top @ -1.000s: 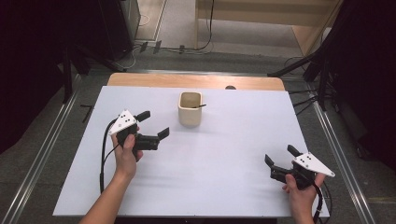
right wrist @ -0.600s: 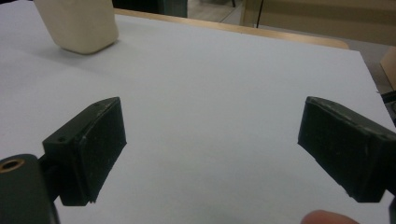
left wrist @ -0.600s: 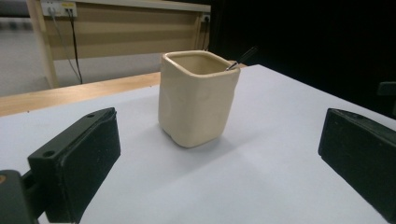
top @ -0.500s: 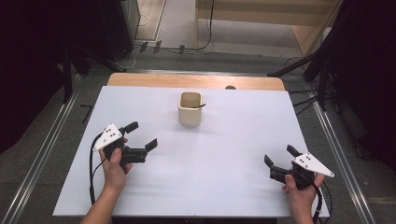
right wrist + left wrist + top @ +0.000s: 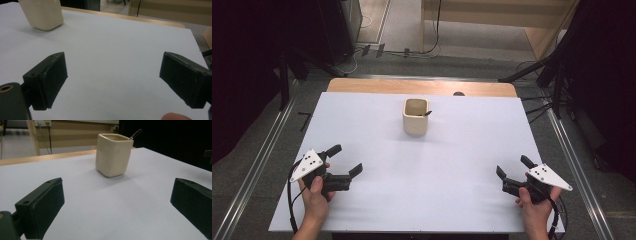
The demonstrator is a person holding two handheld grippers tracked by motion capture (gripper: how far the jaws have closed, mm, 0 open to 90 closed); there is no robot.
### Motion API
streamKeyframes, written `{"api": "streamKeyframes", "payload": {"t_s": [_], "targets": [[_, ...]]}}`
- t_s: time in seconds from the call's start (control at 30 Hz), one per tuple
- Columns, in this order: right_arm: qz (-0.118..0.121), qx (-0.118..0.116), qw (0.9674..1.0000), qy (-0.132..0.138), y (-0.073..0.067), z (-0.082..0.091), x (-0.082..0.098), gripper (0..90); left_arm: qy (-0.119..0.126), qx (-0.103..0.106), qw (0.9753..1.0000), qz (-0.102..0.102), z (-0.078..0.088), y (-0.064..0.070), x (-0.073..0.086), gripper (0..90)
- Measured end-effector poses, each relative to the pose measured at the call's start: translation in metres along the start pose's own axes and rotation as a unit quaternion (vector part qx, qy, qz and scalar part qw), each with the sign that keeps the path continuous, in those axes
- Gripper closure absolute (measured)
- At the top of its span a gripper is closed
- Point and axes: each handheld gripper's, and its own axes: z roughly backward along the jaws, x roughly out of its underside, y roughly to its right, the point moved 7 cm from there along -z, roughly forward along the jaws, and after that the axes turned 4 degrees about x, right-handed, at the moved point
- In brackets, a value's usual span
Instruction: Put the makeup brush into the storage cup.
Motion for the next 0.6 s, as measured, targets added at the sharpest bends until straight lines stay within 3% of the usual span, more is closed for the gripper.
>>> {"api": "streamKeyframes", "payload": {"t_s": [0.07, 0.4, 0.6], "targets": [[0.001, 0.0, 1.0, 0.0, 0.0, 0.0, 0.0, 8.7, 0.003, -0.006, 1.0, 0.005, 0.006, -0.004, 0.001, 0.0], [0.0, 0.003, 1.0, 0.002, 0.001, 0.001, -0.001, 8.7, -0.007, -0.039, 0.9992, -0.009, 0.031, -0.016, 0.012, 0.0], [0.001, 0.002, 1.0, 0.001, -0.001, 0.001, -0.001, 8.7, 0.0, -0.049, 0.9988, 0.002, 0.046, -0.027, 0.015, 0.0]]}}
